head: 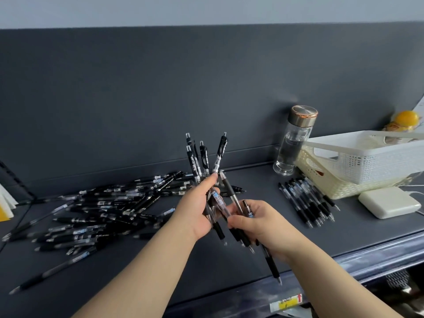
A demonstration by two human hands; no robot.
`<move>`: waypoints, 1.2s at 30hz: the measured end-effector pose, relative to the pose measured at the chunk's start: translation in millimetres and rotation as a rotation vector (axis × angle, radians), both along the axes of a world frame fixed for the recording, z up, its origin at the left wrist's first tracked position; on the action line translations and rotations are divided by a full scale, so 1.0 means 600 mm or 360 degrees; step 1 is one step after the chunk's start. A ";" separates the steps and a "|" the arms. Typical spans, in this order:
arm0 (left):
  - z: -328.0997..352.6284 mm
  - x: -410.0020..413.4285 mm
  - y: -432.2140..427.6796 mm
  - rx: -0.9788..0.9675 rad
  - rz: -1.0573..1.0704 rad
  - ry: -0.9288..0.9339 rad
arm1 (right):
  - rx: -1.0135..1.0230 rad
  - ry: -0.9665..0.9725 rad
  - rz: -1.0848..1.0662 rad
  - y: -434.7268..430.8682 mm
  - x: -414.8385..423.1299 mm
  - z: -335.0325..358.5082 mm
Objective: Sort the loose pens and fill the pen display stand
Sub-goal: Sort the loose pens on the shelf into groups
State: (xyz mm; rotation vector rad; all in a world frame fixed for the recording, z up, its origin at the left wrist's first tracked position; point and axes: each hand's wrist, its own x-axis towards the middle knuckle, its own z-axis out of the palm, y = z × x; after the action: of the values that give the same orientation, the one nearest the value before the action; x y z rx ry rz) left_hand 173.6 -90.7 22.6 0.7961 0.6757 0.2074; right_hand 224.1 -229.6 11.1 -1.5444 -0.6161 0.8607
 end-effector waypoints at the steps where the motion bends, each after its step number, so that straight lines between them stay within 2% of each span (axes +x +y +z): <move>1: 0.000 0.003 -0.007 0.0001 -0.0015 -0.0002 | 0.0000 0.0024 0.0012 -0.008 0.004 0.001; 7: -0.021 0.026 -0.034 -0.0078 -0.0078 -0.0022 | -0.0016 0.0106 -0.0025 -0.055 0.033 -0.003; 12: -0.039 0.041 -0.054 -0.0049 -0.0106 0.0044 | -0.0214 0.0044 -0.0410 -0.097 0.081 -0.012; 18: -0.052 0.066 -0.097 -0.0080 -0.0108 0.0148 | -0.1009 -0.0973 -0.0640 -0.157 0.171 -0.028; 22: -0.061 0.083 -0.118 -0.0012 -0.0119 0.0181 | -0.1205 -0.1202 -0.0637 -0.165 0.208 -0.038; 26: -0.067 0.095 -0.129 0.0029 -0.0111 0.0186 | -0.1252 -0.1343 -0.0585 -0.168 0.233 -0.044; 30: -0.074 0.100 -0.133 0.0038 -0.0093 0.0206 | -0.1282 -0.1319 -0.0530 -0.169 0.242 -0.048; 33: -0.075 0.105 -0.139 0.0026 -0.0084 0.0228 | -0.1123 -0.1320 -0.0624 -0.176 0.247 -0.049; 34: -0.075 0.106 -0.141 0.0019 -0.0081 0.0238 | -0.1017 -0.1213 -0.0653 -0.178 0.250 -0.048; 36: -0.075 0.110 -0.146 -0.0002 -0.0085 0.0252 | -0.0616 -0.0614 -0.0686 -0.182 0.248 -0.041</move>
State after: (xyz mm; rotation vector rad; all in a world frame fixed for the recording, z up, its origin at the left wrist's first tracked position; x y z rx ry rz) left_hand 239.3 -178.1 -22.1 0.8340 0.8024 0.0959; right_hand 372.9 -338.8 -13.6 -2.1245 -0.3710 0.3631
